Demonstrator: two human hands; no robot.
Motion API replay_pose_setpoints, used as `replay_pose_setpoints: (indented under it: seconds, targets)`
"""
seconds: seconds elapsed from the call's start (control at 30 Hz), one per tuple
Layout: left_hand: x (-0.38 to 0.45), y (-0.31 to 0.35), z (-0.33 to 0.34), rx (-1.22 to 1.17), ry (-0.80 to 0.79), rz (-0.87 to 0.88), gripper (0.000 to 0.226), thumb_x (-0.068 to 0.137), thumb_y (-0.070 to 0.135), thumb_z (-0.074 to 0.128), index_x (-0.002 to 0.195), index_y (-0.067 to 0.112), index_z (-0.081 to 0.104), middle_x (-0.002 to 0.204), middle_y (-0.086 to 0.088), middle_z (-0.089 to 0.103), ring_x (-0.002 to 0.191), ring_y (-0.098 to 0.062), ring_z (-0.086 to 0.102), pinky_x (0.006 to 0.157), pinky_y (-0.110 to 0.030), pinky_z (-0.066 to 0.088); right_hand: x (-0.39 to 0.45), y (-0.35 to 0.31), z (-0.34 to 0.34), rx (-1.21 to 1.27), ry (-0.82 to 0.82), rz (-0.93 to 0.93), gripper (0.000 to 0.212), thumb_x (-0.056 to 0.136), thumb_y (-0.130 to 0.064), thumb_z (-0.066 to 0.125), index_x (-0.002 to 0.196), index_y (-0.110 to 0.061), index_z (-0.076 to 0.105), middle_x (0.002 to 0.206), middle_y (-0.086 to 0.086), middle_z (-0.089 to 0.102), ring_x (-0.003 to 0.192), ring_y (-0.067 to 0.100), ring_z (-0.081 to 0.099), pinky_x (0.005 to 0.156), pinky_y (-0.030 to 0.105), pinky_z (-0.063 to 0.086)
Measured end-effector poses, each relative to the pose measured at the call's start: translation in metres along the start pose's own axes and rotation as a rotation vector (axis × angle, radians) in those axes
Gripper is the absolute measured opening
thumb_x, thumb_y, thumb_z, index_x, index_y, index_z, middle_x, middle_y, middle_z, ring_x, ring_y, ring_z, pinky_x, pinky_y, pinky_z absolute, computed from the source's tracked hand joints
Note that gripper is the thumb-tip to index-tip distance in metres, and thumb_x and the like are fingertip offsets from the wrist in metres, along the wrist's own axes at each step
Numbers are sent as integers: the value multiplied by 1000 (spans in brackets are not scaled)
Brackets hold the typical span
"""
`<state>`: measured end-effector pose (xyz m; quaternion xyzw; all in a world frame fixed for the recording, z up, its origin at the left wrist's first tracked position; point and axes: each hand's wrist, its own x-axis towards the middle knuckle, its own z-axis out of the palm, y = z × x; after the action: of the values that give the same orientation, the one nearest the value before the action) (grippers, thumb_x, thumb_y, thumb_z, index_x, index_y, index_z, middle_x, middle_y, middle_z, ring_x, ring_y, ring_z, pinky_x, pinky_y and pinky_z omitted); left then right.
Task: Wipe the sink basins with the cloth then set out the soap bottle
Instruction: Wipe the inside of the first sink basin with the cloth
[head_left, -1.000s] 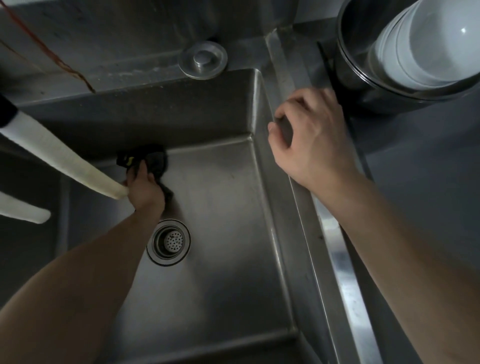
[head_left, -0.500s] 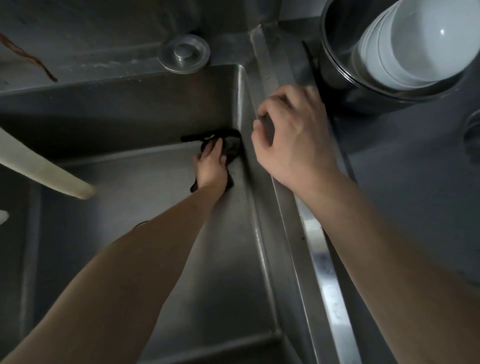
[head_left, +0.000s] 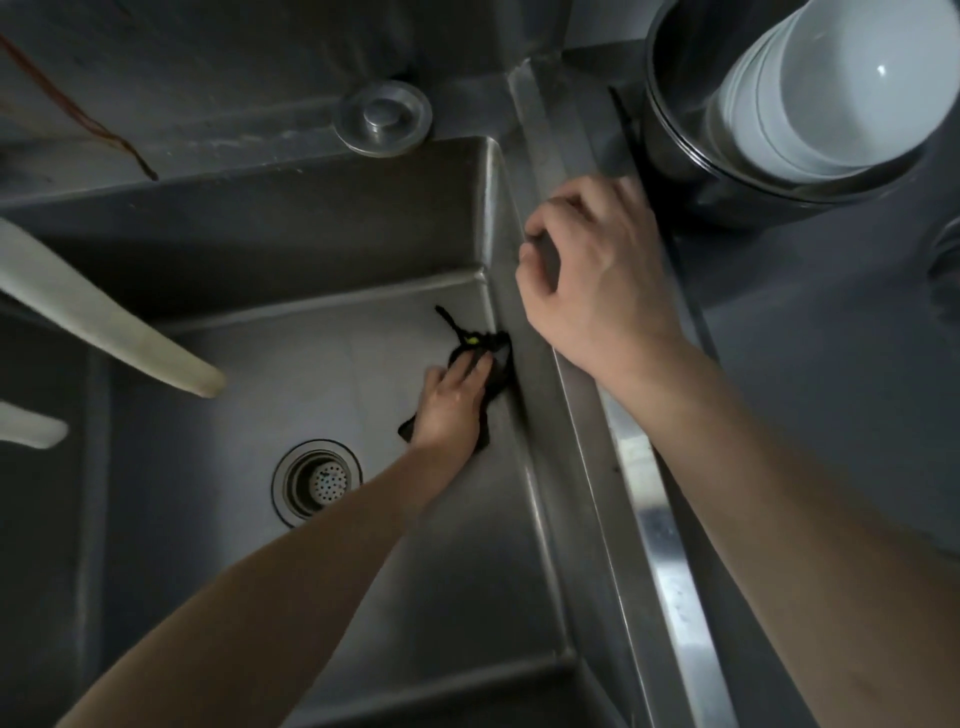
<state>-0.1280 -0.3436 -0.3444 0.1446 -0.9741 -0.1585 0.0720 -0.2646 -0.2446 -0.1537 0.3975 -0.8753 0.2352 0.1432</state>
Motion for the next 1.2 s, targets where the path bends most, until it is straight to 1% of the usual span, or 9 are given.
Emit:
replay_pose_setpoints:
  seconds: [0.07, 0.13, 0.3, 0.47, 0.67, 0.97, 1.1, 1.17, 1.2]
  targets:
    - [-31, -6, 10, 30, -7, 104, 53, 70, 0, 83, 121, 7, 70, 126, -9, 67, 94, -24, 40, 76, -31, 43, 0, 1, 0, -7, -9, 0, 23, 92, -30, 57, 94, -10, 70, 107, 9, 62, 105, 30, 53, 94, 37, 45]
    - [-49, -12, 16, -25, -75, 117, 54, 81, 4, 77, 132, 15, 62, 137, -3, 59, 95, -21, 43, 82, -30, 46, -1, 1, 0, -3, -15, -4, 25, 94, -31, 56, 95, -10, 70, 108, 9, 62, 106, 30, 53, 94, 37, 45]
    - [-23, -16, 16, -245, -34, -144, 50, 96, -1, 56, 143, 16, 55, 144, -5, 54, 106, -29, 44, 98, -27, 39, -1, 2, 1, -6, 10, -3, 24, 93, -30, 57, 94, -10, 70, 108, 10, 62, 106, 31, 53, 92, 39, 47]
    - [52, -32, 13, -298, 37, -374, 46, 102, 10, 44, 147, 16, 48, 151, -7, 49, 125, -33, 43, 106, -28, 29, -2, 2, 4, -3, 32, -10, 24, 92, -29, 58, 92, -9, 70, 106, 11, 63, 103, 33, 54, 92, 40, 48]
    - [83, -30, 23, -155, -44, -317, 48, 104, 12, 39, 152, 20, 40, 158, -4, 38, 125, -36, 41, 110, -34, 26, 0, 3, 4, -11, 37, -29, 26, 93, -31, 56, 92, -9, 71, 105, 12, 64, 103, 34, 56, 89, 38, 46]
    - [-2, -2, 19, -104, -113, -179, 46, 106, 17, 42, 152, 19, 39, 158, -2, 38, 104, -31, 45, 96, -30, 33, -1, -2, -1, -44, -7, -15, 30, 94, -34, 53, 94, -10, 71, 107, 12, 64, 105, 34, 55, 92, 41, 47]
    - [-37, 21, 6, -39, -201, -107, 50, 106, 12, 40, 155, 15, 30, 163, -3, 27, 115, -27, 39, 97, -30, 33, -2, -5, -5, -42, -32, -19, 30, 94, -33, 52, 92, -10, 71, 107, 11, 63, 106, 33, 55, 91, 40, 47]
    - [-57, 30, -2, 2, -209, -64, 52, 102, 12, 50, 152, 14, 37, 161, -3, 32, 113, -24, 39, 92, -26, 33, -3, -7, -8, -29, -23, -34, 27, 94, -30, 52, 90, -9, 70, 105, 11, 64, 105, 32, 56, 90, 39, 48]
    - [-65, 34, -7, -7, -197, -46, 53, 92, 13, 66, 143, 13, 51, 152, -4, 46, 107, -23, 40, 86, -25, 37, -4, -7, -10, -27, -16, -43, 26, 94, -28, 53, 90, -9, 70, 105, 11, 64, 105, 32, 56, 90, 38, 48]
